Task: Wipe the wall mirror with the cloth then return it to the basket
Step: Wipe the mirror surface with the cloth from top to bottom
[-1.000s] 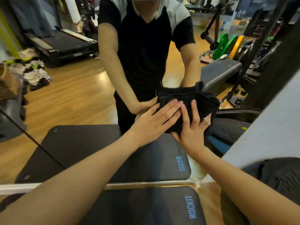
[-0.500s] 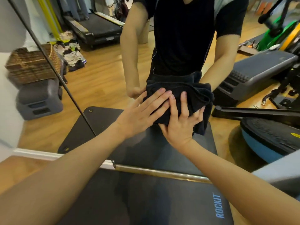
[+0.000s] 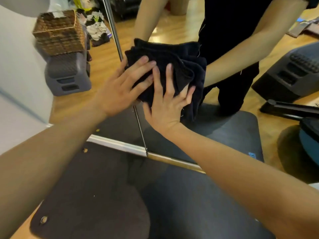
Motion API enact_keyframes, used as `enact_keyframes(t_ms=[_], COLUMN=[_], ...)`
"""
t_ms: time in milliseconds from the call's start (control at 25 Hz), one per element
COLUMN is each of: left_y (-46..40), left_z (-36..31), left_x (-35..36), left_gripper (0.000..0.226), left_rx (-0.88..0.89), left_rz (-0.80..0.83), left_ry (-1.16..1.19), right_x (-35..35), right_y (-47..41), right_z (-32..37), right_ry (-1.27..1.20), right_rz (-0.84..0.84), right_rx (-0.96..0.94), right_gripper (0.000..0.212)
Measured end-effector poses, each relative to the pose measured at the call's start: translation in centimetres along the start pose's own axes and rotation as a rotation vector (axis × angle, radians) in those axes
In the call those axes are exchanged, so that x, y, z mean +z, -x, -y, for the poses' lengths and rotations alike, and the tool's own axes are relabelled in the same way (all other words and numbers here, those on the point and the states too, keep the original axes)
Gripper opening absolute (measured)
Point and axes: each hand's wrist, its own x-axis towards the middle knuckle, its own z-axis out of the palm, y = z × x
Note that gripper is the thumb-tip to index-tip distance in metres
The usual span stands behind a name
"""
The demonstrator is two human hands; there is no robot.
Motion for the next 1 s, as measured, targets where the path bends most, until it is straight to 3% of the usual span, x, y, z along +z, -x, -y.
enact_keyframes(t_ms=[160,480,720,1000], left_y=[2.5,6.6,10.2,8.1], left_z=[1.7,-3.0,-8.7,-12.9], left_x=[1.0,5.3,7.8,7.0], left_gripper=[0.047,0.049,0.064,0.073], left_rx=[-0.102,-0.278,-0.341,-0.411], left_rz=[-0.031,-0.141,-0.027,0.029], left_ry=[0.104,0.257,0.266,0.307], right_x=[1.5,4.7,7.6,5.4], right_y=[-0.3,3.9,9.4,9.8], right_z=[3.7,2.2,-0.4,-4.1], right_ry=[0.012,0.003,0.013,-0.052], right_rz=[0.031,-0.004,-0.023,0.047], right_rx=[0.027,-0.068,-0.118,-0.197], right_gripper=[0.089,0.08,0.073,0.059])
